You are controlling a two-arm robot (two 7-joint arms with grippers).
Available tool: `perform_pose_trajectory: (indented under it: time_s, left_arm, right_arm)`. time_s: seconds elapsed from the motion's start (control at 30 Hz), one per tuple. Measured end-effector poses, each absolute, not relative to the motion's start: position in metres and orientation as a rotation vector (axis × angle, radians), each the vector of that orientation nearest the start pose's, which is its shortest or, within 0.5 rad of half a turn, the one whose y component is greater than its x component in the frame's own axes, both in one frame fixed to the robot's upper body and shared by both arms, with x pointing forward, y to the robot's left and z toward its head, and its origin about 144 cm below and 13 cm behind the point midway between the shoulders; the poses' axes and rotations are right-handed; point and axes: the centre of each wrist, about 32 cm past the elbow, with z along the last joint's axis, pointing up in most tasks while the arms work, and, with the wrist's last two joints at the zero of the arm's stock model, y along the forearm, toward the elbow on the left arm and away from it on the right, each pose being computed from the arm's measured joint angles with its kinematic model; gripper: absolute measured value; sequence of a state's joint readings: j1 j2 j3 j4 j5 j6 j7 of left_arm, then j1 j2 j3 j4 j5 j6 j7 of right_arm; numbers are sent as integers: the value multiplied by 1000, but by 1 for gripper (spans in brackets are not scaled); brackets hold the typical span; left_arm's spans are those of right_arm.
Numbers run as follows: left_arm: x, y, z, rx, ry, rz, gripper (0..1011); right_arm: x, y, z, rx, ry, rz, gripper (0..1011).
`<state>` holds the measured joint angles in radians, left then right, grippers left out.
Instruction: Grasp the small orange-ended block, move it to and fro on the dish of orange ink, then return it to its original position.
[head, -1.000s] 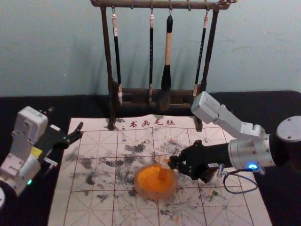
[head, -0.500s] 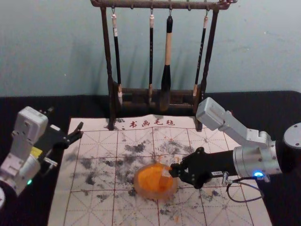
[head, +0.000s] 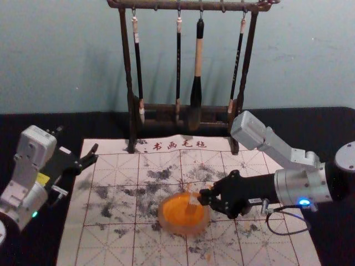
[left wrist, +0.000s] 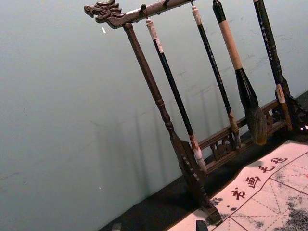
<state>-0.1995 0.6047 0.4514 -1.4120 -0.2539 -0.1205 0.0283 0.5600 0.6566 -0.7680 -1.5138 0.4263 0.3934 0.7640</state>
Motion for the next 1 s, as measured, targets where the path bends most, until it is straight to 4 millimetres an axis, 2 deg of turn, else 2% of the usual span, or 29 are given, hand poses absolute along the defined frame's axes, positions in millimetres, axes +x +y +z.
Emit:
perform_pose_trajectory:
  time_s: [0.2,0.53,1.0]
  left_arm:
    - [489,310,1140,304,-285,1248,1001]
    - [489,310,1140,304,-285,1248,1001]
    - [489,310,1140,304,-285,1248,1001]
  right_arm:
    - [537,-249,1239,-556,56,-355,65]
    - [527,-273,1249,-513,56,-412,65]
    - [499,-309,1262,-469,55,-498,64]
